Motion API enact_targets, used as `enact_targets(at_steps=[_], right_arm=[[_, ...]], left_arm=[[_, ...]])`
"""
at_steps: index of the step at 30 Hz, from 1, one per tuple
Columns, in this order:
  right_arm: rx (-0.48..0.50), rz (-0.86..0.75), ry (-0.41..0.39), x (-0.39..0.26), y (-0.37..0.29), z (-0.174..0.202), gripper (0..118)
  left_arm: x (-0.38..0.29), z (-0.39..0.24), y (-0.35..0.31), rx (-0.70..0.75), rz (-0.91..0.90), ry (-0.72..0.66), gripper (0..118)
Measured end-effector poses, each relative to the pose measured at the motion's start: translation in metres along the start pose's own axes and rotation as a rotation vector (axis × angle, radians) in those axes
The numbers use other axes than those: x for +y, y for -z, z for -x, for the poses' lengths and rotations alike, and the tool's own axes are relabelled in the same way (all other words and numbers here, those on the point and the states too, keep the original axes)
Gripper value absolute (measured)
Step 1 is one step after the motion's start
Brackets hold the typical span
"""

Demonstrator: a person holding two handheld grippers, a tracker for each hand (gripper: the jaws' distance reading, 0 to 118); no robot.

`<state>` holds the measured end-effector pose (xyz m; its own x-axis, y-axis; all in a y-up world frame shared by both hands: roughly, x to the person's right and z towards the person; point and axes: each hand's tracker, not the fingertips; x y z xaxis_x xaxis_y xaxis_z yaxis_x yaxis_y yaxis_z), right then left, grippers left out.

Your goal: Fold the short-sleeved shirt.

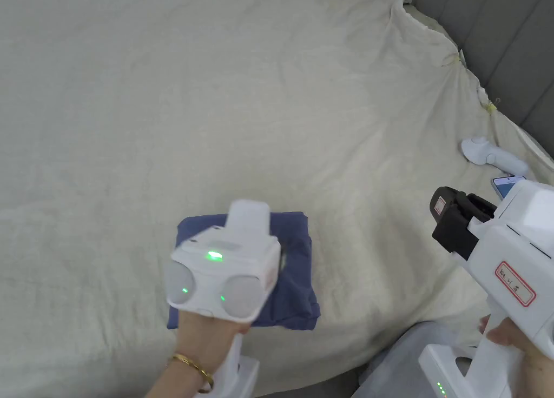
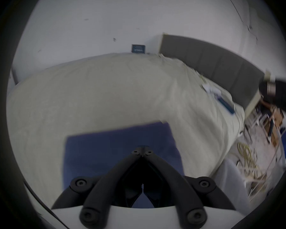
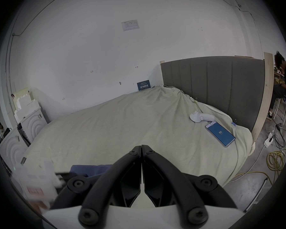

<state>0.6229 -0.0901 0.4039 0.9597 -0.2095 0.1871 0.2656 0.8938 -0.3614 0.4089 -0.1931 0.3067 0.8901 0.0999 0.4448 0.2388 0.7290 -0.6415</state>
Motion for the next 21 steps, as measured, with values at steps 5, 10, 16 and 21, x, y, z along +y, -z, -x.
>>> enact_targets(at_steps=[5,10,16,21], right_arm=[[-0.030,-0.001,0.015,0.001,-0.008,-0.008,0],[-0.060,-0.001,0.017,0.002,-0.014,-0.020,0],[-0.073,-0.006,0.008,0.004,-0.017,-0.025,0],[-0.041,-0.023,-0.016,0.008,-0.015,-0.009,0]], left_arm=[[-0.030,-0.050,0.034,-0.039,0.086,0.095,0],[-0.037,-0.074,0.057,-0.119,0.185,0.138,0],[0.001,-0.053,0.023,-0.211,0.034,-0.052,0],[0.051,0.005,-0.043,-0.164,-0.249,-0.177,0]])
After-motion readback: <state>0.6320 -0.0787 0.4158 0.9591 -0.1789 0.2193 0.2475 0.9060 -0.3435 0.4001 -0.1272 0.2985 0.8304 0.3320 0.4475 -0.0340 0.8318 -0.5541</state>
